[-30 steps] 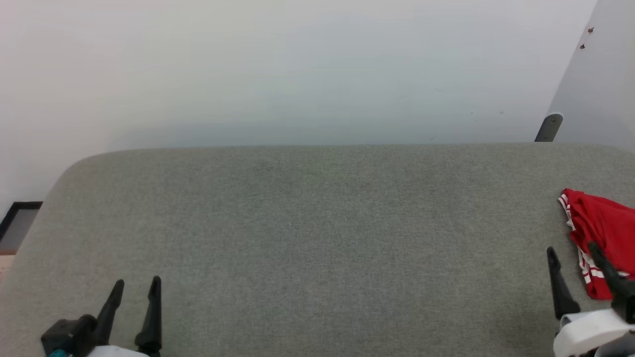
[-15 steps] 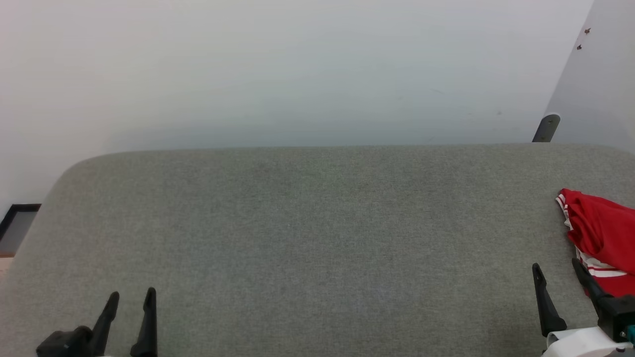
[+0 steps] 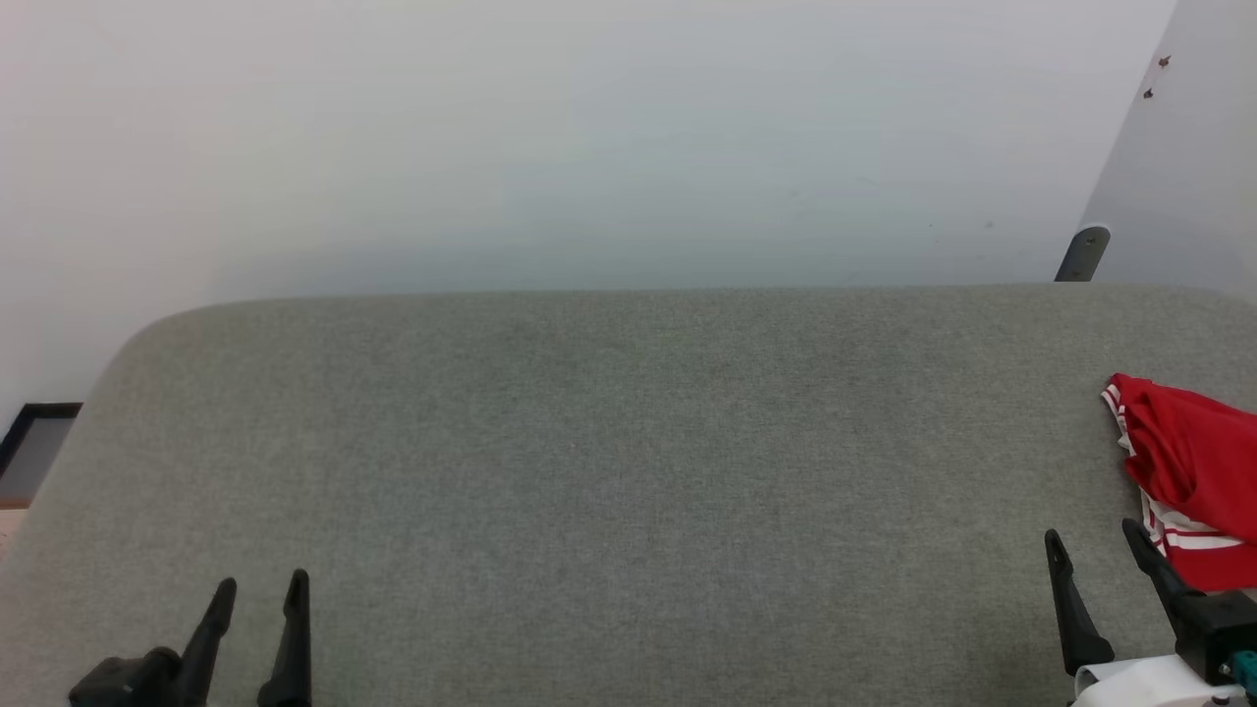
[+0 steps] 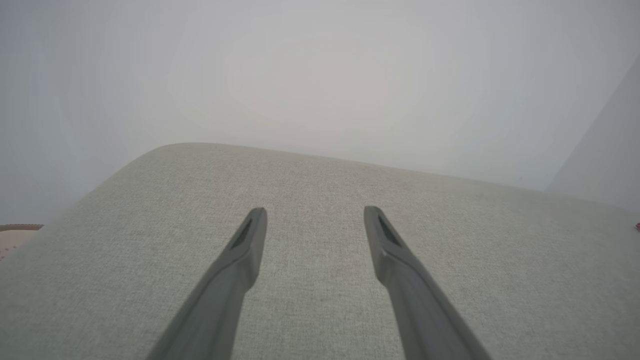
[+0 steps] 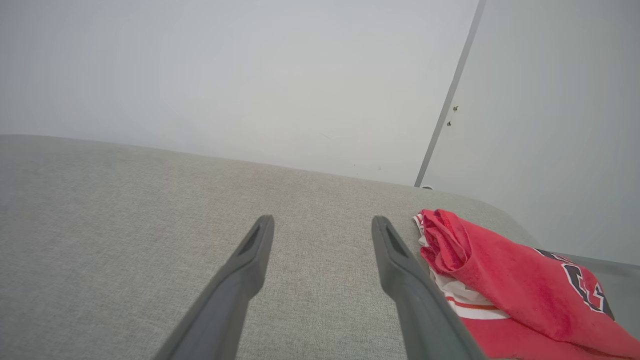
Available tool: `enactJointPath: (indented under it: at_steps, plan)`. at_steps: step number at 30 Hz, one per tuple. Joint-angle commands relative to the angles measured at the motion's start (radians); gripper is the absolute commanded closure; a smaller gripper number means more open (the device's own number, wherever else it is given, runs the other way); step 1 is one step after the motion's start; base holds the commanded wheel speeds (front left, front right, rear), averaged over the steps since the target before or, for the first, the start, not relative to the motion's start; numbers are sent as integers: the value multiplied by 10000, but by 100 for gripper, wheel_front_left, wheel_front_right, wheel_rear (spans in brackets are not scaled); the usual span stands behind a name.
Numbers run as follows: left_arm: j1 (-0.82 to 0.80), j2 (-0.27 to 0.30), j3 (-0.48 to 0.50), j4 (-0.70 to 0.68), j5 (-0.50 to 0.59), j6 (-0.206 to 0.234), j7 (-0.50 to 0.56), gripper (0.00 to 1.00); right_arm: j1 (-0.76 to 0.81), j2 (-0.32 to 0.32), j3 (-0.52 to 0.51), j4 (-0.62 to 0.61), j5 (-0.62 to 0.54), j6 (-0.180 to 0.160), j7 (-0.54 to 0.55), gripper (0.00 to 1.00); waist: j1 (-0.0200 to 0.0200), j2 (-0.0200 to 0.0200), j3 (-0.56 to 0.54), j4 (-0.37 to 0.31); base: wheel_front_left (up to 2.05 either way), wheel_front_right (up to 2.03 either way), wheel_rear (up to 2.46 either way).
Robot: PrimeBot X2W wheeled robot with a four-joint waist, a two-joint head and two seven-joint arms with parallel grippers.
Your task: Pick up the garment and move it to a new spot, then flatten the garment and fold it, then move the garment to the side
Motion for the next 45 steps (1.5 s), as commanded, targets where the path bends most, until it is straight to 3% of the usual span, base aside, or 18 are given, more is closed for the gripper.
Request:
enactJointPath:
  at_steps: [1, 11, 12, 16, 45]
  plan:
    - [117, 4, -1, -58, -39, -29, 11, 0, 101, 34, 15, -36, 73, -15, -39, 0, 0, -1, 2, 6, 0, 0, 0]
    - [166, -64, 106, -188, 100, -30, 11, 0, 102, 57, -22, -13, 78, -14, -37, 0, 0, -1, -2, 28, 0, 0, 0]
    - [109, -38, 92, -167, 112, 0, 1, 100, 13, 18, -20, -3, 19, 0, 2, 100, 0, -1, -1, 29, 0, 0, 0]
    - [241, -301, 11, 159, 13, 2, 34, 100, 142, 163, -31, 347, 88, 0, 93, 100, 0, -1, 1, 29, 0, 0, 0]
    - [-452, -1011, 298, -9, -4165, -10, 1367, 100, -202, 648, -349, 3, 5474, -3, 1392, 100, 0, -1, 162, -37, 0, 0, 0]
